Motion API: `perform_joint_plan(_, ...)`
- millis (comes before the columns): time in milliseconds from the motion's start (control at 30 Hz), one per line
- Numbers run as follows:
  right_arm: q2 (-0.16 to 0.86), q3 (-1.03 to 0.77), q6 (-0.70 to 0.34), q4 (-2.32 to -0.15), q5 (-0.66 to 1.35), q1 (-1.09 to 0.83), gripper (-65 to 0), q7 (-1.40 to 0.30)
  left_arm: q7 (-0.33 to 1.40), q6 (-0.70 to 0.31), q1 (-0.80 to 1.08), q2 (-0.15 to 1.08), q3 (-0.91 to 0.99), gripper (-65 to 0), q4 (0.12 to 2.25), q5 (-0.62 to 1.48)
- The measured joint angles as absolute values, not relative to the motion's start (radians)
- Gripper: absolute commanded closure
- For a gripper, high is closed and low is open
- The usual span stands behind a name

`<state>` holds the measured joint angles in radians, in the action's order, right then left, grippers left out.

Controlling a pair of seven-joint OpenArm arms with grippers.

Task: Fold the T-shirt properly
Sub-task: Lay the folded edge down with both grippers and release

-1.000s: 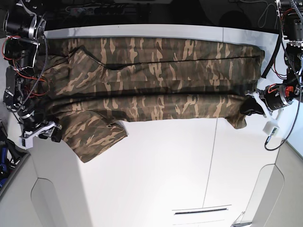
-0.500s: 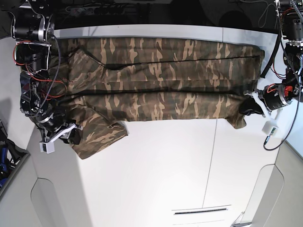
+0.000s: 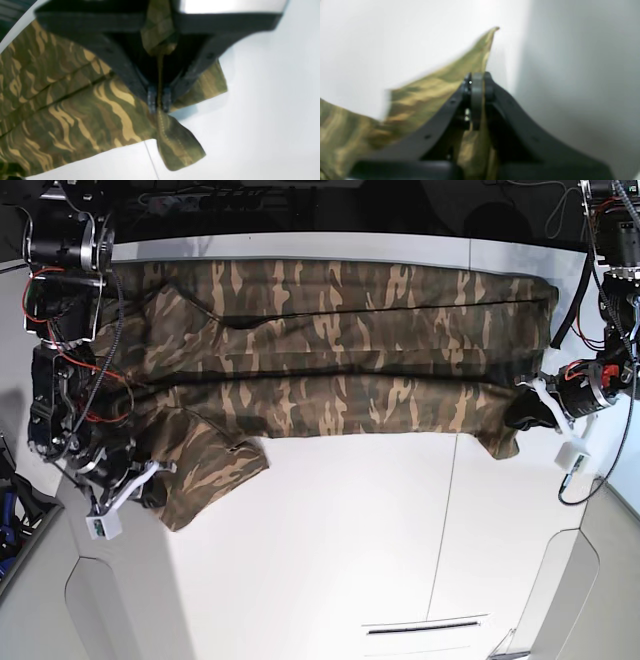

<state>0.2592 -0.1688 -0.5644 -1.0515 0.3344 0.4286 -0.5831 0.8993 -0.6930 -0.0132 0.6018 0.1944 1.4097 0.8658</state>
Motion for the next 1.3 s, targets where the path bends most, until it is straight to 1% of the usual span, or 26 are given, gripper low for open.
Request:
perform_joint_plan(133,0.307,-0.175,-0.566,-1.195,0.503,0.428,0.0,-0.751,0.904,-0.693,0.004,0.618,0.218,0.0,1.526,0.873)
perform_joint_plan(233,0.347,-0.181,-0.561,-1.282,0.561,0.406,0.0,-0.888,0.918,-0.694,0.039,0.623,0.216,0.0,1.586,0.875)
perform_joint_plan(300,0.358,-0.188,-0.550,-1.335,0.595,0.392,0.0,-0.952,0.923,-0.694,0.059,0.629,0.215,0.0,1.591,0.873)
perform_joint_plan(367,0.369,-0.191,-0.553,-1.383,0.641,0.370,0.0,-0.955,0.933,-0.694,0.072,0.641,0.216,0.0,1.591,0.863)
perform_joint_plan(500,0.380,-0.226,-0.553,-1.446,0.664,0.281,0.0,-0.957,0.941,-0.693,0.069,0.643,0.229,0.0,1.591,0.856)
perform_joint_plan(733,0.382,-0.406,-0.548,-1.644,0.714,0.073,0.0,-0.963,0.944,-0.693,0.109,0.643,0.229,0.0,1.594,0.857)
perform_joint_plan(900,0.382,-0.504,-0.573,-1.738,0.742,-0.057,0.0,-0.970,0.955,-0.693,0.108,0.643,0.230,0.0,1.594,0.859)
perform_joint_plan(1000,0.379,-0.540,-0.573,-1.752,0.748,-0.118,0.0,-0.966,1.013,-0.694,0.119,0.643,0.229,0.0,1.595,0.865)
perform_joint_plan(1167,0.345,-0.563,-0.572,-1.752,0.744,-0.203,0.0,-0.967,1.021,-0.695,0.151,0.643,0.236,0.0,1.598,0.869)
perform_joint_plan(1300,0.324,-0.566,-0.572,-1.752,0.748,-0.256,0.0,-0.949,1.017,-0.694,0.199,0.644,0.263,0.0,1.660,0.873)
